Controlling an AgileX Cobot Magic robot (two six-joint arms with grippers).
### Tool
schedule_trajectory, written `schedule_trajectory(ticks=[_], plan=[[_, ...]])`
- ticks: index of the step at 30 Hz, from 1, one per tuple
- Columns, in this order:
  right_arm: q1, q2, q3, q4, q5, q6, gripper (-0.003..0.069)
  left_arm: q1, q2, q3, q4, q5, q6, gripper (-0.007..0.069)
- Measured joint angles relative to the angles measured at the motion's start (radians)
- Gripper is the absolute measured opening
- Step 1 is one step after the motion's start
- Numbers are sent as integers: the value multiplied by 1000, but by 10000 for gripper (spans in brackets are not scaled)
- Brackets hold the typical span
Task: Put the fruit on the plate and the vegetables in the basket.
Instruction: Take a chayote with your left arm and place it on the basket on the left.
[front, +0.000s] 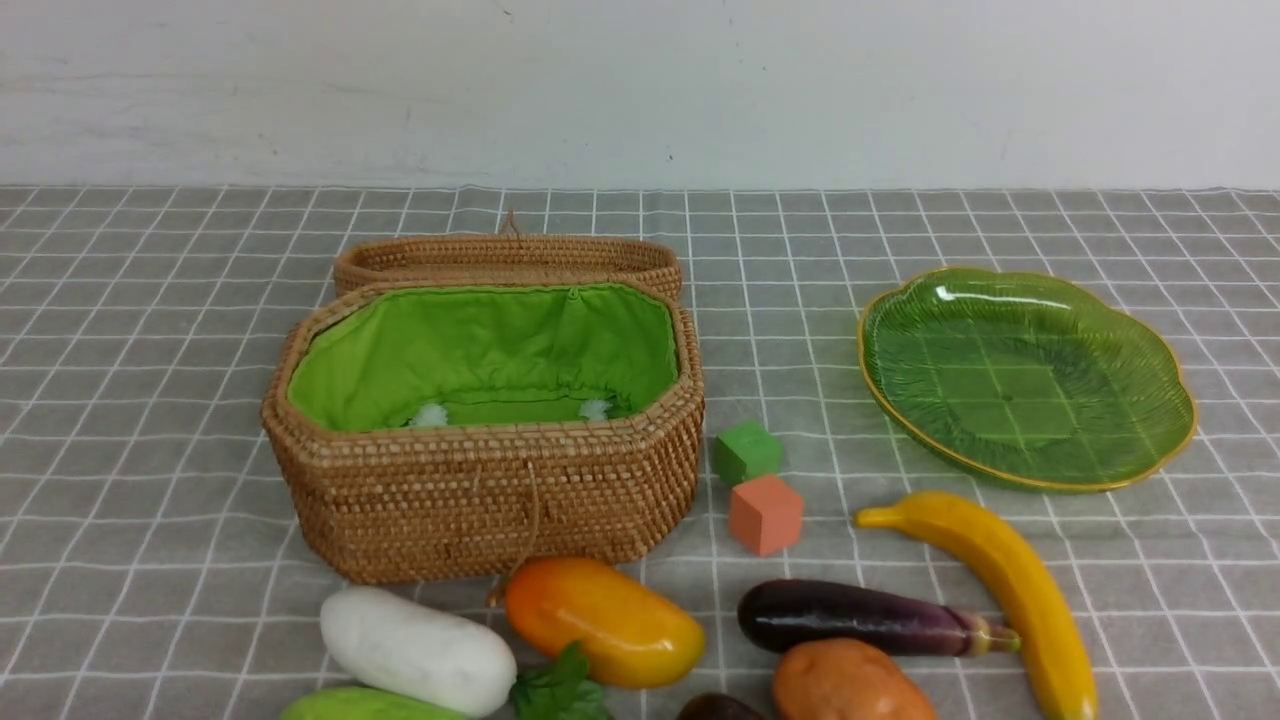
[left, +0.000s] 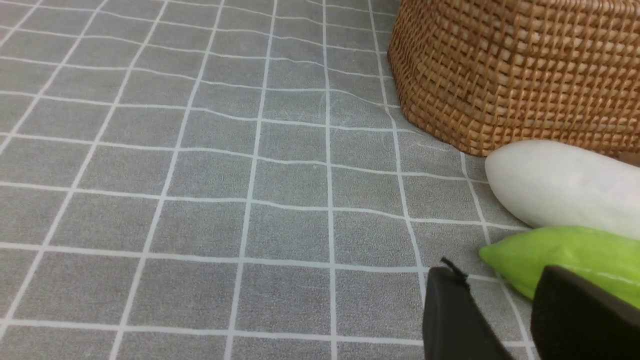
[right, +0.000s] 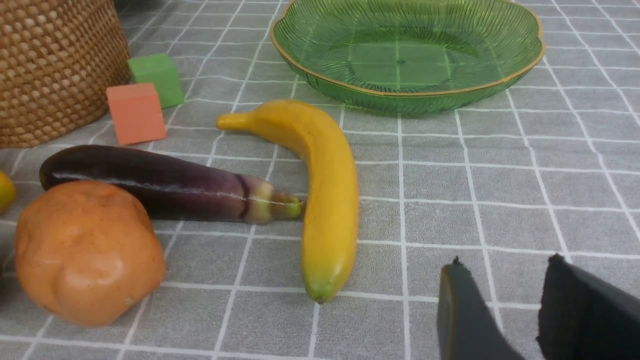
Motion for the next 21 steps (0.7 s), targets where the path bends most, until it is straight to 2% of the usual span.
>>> schedule_trajectory(ticks=[7,13,21], plan=[[0,0,0,0,0,0,240,0,0,0,8,-19,0,239],[0,0,0,0,0,0,240,0,0,1,8,-266,0,239],[0,0,0,0,0,0,240,0,0,1,8,-359,0,239]])
